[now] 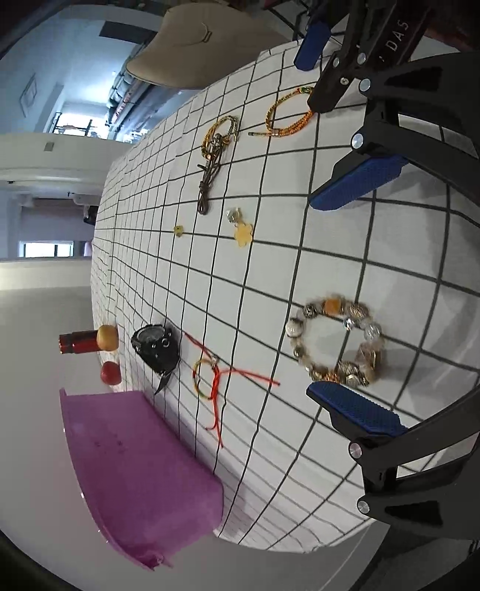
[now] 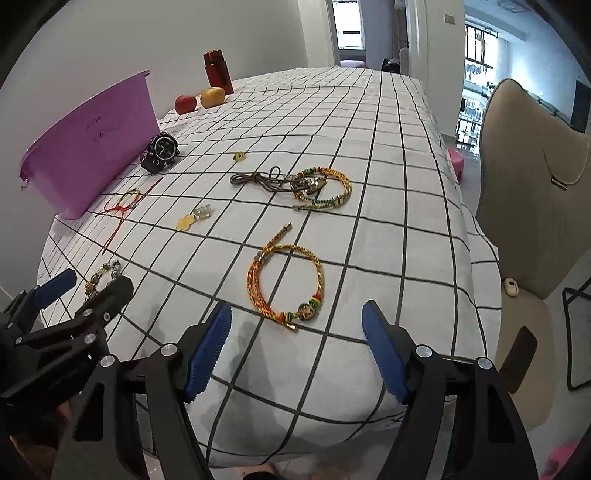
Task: Organize jewelry
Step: 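Grasp the beaded bracelet with the left tool while the right tool grasps the braided orange bracelet, then carry both bracelets into the pink tub and open both tools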
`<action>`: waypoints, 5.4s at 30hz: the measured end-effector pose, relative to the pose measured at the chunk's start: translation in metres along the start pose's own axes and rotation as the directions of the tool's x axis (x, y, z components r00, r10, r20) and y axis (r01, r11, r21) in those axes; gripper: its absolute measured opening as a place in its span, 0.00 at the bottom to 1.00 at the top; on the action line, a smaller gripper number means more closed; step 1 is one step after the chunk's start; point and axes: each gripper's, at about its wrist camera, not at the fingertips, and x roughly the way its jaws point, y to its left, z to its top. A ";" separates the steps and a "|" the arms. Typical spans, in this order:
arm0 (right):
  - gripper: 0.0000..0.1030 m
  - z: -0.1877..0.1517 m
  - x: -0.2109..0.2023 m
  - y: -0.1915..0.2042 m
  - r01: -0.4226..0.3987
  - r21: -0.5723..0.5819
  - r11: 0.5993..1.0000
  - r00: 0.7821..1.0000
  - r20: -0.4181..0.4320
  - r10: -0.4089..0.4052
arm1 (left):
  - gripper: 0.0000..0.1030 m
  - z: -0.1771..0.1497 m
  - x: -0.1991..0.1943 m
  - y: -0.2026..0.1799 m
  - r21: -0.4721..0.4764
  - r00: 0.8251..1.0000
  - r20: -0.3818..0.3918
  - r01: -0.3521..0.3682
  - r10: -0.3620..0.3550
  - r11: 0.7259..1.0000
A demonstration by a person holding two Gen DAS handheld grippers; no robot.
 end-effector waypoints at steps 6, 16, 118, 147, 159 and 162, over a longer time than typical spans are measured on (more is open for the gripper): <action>0.68 0.002 0.002 0.005 0.027 -0.031 0.999 0.999 0.024 -0.026 | 0.89 -0.002 0.008 -0.002 0.007 1.000 -0.007 0.015 -0.015 1.000; 0.68 -0.004 0.008 0.010 0.062 -0.079 0.995 0.998 0.032 -0.059 | 0.87 -0.009 0.017 -0.003 -0.005 0.999 -0.029 0.043 -0.043 0.999; 0.05 0.271 -0.050 0.321 -0.359 -0.287 0.888 0.894 0.168 0.416 | 0.11 0.259 -0.107 0.301 -0.174 0.986 0.166 0.024 0.006 0.984; 0.24 0.318 0.132 0.441 -0.304 -0.193 0.933 0.942 -0.207 0.264 | 0.22 0.275 0.065 0.416 -0.222 0.960 -0.275 -0.003 -0.060 0.975; 0.52 0.321 0.109 0.434 -0.267 -0.208 0.941 0.959 -0.150 0.239 | 0.79 0.282 0.039 0.430 -0.260 0.973 -0.232 -0.051 -0.011 0.964; 0.53 0.321 0.108 0.434 -0.266 -0.211 0.941 0.960 -0.146 0.239 | 0.82 0.283 0.037 0.430 -0.246 0.972 -0.233 -0.065 0.006 0.967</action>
